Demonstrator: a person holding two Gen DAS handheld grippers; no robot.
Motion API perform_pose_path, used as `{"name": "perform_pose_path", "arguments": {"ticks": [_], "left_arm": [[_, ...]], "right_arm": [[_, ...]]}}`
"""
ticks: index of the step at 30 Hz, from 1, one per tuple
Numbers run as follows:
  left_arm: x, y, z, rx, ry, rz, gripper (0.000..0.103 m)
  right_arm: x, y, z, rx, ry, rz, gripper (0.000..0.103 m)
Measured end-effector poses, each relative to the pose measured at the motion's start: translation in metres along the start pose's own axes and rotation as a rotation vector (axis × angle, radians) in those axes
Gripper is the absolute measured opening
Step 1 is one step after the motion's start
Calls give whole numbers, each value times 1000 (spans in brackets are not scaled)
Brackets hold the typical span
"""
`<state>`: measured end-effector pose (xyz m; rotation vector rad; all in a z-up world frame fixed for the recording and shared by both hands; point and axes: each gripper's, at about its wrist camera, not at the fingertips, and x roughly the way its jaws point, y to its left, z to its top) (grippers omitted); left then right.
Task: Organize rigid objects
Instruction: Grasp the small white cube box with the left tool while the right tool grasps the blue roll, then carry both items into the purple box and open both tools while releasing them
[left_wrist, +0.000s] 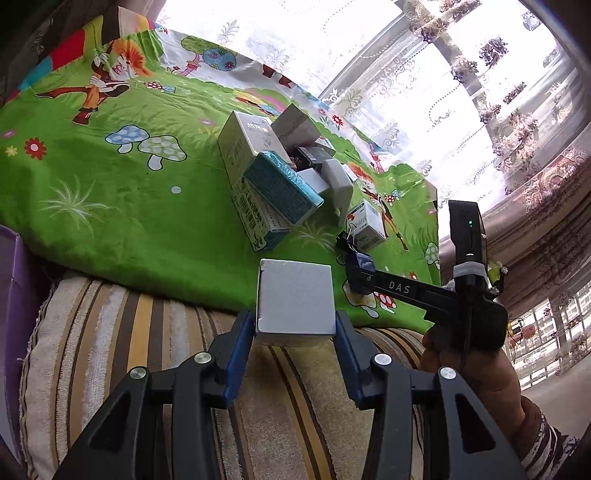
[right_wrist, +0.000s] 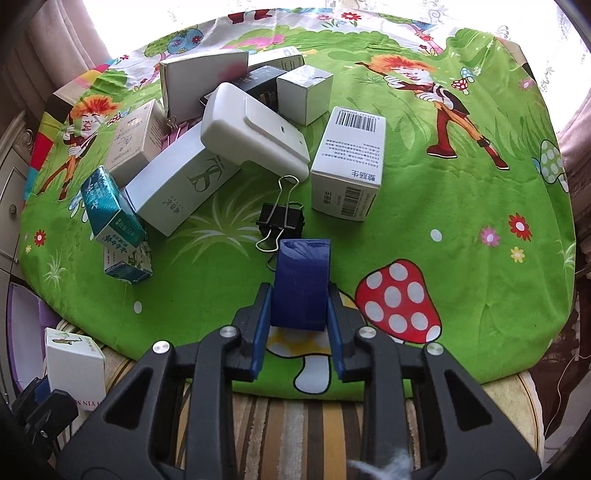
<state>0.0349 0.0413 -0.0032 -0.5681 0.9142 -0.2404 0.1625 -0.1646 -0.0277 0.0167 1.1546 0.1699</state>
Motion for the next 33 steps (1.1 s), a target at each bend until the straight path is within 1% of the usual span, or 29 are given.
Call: {"name": "perform_pose_path", "arguments": {"ticks": [5, 8, 13, 18, 22, 26, 30, 33], "left_arm": [[-9, 4, -5, -9, -20, 9, 45], [-18, 10, -7, -23, -46, 15, 45], [-41, 21, -8, -58, -112, 30, 45], [-70, 42, -7, -113, -189, 72, 45], [-95, 73, -6, -192, -254, 136, 45], [-121, 111, -8, -286, -312, 212, 45], [-145, 148, -15, -381, -348, 282, 45], [-160, 172, -22, -442, -370, 317, 45]], "right_arm": [[-13, 5, -13, -5, -9, 38, 32], [-27, 14, -24, -28, -43, 75, 32], [-54, 39, -36, -108, -121, 110, 32], [-68, 70, -43, -195, -140, 172, 32], [-73, 105, -49, -281, -123, 239, 32], [-81, 146, -56, -374, -111, 317, 32], [-89, 197, -68, -489, -107, 401, 32], [-93, 236, -80, -574, -98, 461, 32]]}}
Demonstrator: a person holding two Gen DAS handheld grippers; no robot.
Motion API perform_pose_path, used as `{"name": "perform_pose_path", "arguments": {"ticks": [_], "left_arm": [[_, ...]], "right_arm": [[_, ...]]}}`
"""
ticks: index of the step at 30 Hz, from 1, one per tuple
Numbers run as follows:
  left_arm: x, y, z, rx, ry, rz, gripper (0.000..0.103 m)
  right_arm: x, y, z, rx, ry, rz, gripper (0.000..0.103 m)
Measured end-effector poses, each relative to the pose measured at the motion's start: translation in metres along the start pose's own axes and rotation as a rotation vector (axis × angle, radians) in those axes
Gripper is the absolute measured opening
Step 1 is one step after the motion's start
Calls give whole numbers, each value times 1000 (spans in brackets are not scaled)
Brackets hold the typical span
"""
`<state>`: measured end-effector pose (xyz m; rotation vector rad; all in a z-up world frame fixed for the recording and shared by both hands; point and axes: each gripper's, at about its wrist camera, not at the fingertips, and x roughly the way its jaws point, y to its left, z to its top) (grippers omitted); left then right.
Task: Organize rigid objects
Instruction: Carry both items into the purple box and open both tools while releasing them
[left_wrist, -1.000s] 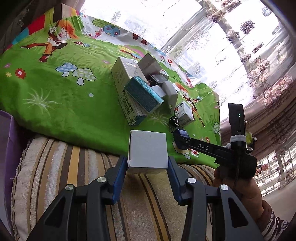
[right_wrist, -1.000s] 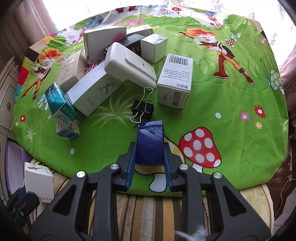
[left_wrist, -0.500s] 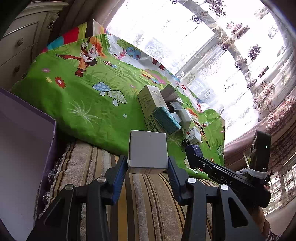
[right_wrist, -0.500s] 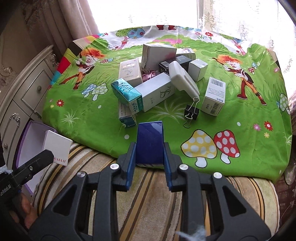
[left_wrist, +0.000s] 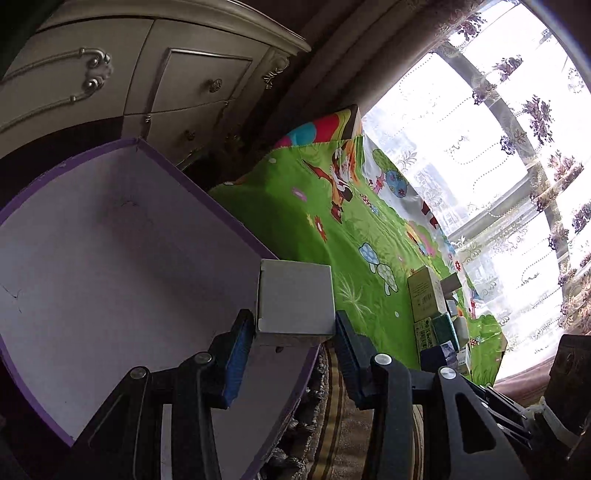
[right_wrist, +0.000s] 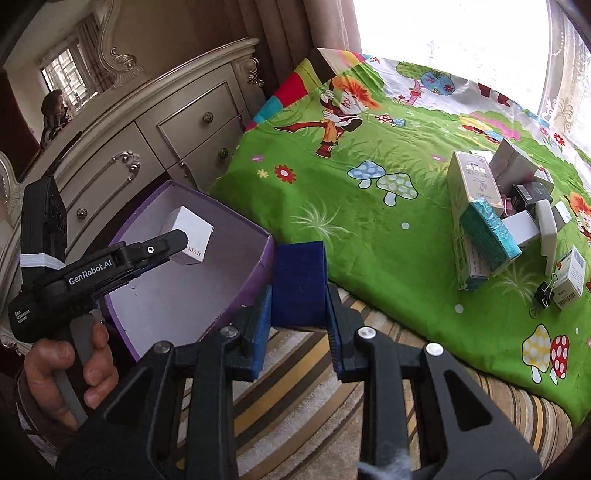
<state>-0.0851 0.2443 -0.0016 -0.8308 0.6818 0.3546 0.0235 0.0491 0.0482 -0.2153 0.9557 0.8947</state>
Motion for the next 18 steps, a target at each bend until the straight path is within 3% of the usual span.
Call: {"name": "perform_pose_path", "arguments": {"ticks": [8, 18], "left_arm": [[-10, 46, 10, -91, -30, 48, 45], [-7, 77, 9, -175, -10, 85, 46]], "right_arm": [[42, 72, 12, -145, 64, 96, 32], [84, 93, 6, -199, 175, 111, 33]]}}
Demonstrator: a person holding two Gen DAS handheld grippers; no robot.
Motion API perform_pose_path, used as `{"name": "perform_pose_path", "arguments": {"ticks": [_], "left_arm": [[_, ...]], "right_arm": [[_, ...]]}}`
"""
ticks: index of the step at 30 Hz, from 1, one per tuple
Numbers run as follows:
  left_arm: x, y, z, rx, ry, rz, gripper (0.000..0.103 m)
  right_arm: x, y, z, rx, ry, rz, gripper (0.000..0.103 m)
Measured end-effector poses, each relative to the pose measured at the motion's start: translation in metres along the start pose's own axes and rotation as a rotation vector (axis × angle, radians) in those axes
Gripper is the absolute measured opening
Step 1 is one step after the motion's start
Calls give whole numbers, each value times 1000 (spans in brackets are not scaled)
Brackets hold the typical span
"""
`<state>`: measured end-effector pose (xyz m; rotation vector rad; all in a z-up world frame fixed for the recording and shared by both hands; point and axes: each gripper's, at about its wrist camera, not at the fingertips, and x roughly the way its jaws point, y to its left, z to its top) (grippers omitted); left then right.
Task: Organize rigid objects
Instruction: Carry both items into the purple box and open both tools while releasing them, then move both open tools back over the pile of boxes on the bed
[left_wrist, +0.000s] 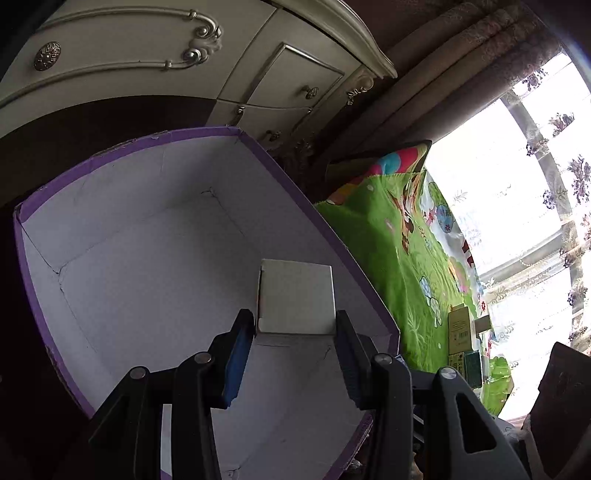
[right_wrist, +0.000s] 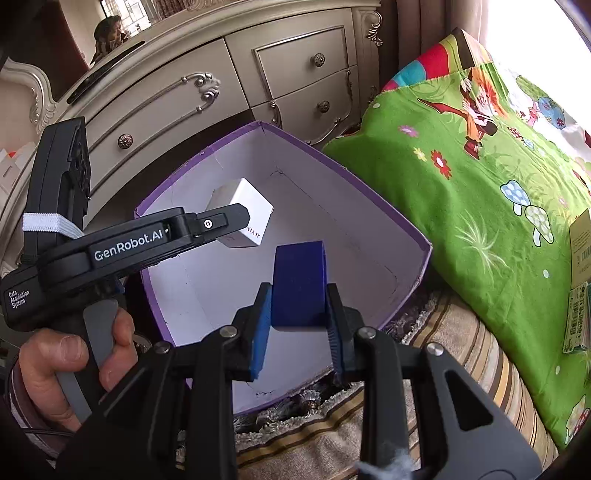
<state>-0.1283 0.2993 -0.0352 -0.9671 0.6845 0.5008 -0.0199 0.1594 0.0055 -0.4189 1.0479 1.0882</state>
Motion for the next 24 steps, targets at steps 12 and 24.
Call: {"name": "perform_pose_path", "arguments": {"ticks": [12, 24], "left_arm": [[2, -36, -16, 97, 32, -33, 56], [17, -100, -43, 316, 81, -42, 56]], "right_arm": [[-45, -25, -21, 13, -73, 12, 70], [-134, -156, -104, 29, -186, -129, 77]]}}
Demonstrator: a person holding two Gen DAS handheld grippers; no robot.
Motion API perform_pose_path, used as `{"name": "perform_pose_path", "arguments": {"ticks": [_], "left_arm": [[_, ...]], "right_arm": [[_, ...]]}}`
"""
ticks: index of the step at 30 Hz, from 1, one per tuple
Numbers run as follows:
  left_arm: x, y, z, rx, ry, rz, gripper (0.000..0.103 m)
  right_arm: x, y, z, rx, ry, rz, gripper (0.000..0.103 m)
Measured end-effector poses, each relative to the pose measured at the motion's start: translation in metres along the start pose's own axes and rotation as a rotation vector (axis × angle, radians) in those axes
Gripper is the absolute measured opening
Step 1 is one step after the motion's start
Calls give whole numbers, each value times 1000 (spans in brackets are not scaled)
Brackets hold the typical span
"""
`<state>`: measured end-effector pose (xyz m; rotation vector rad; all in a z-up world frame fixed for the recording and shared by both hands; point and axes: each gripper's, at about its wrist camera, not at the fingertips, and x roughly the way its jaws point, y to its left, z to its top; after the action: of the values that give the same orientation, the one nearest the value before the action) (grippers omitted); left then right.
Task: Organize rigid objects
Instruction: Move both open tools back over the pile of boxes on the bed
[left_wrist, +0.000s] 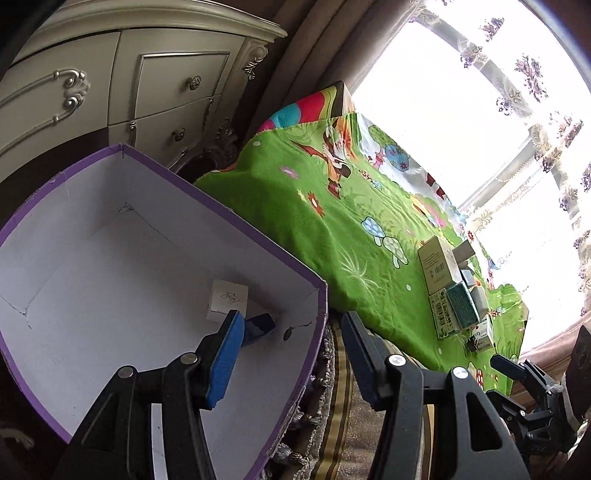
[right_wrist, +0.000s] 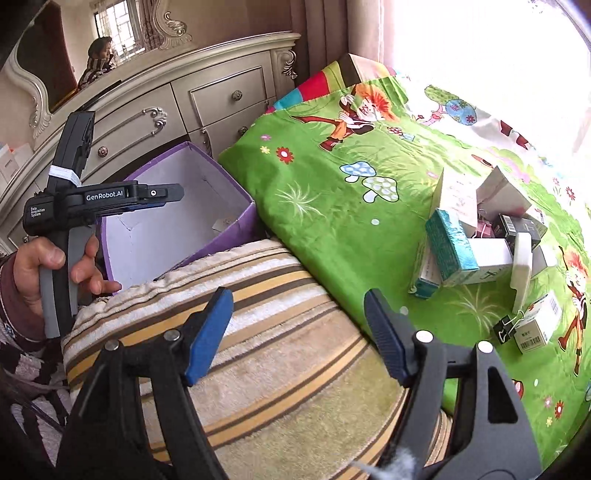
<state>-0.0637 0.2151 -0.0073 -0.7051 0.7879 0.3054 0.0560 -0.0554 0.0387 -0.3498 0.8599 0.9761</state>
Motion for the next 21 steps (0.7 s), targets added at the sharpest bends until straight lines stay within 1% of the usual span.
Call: {"name": "perform_pose_path", "arguments": {"ticks": [2, 3, 4, 6, 8, 10, 13, 15, 16, 17, 19, 20, 21], "left_arm": [[13, -2, -4, -6, 97, -41, 56], [17, -3, -7, -12, 129, -49, 56], [18, -6, -9, -4, 145, -46, 56], [11, -11, -10, 21, 148, -31, 56], [3, -13, -8, 26, 154, -18, 56], [-6, -14, -7, 29, 159, -3, 56], [-12, -14, -6, 35, 143, 49, 56], [-9, -14, -6, 29, 130, 99, 56], [-11, -18, -5, 33, 110, 124, 56], [-16, -26, -4, 56, 78, 143, 56], [-27, -52, 1, 158, -1, 158, 56], [-32, -68, 6, 217, -42, 148, 56], [-36, -83, 9, 256, -81, 122, 57]], "right_arm": [[-2, -23, -7, 101, -12, 58, 77], [-1, -29, -10, 141, -20, 95, 77], [-1, -33, -13, 162, -24, 119, 77], [3, -31, -16, 173, -26, 155, 77], [8, -21, -16, 157, -25, 173, 77], [9, -7, -15, 113, -26, 196, 77], [13, 6, -13, 71, -27, 211, 77], [15, 5, -14, 77, -27, 199, 77], [16, 3, -15, 90, -28, 191, 77], [17, -1, -16, 104, -28, 181, 77], [14, -9, -17, 139, -39, 164, 77], [13, -13, -17, 168, -51, 162, 77], [12, -18, -16, 204, -59, 163, 77]]}}
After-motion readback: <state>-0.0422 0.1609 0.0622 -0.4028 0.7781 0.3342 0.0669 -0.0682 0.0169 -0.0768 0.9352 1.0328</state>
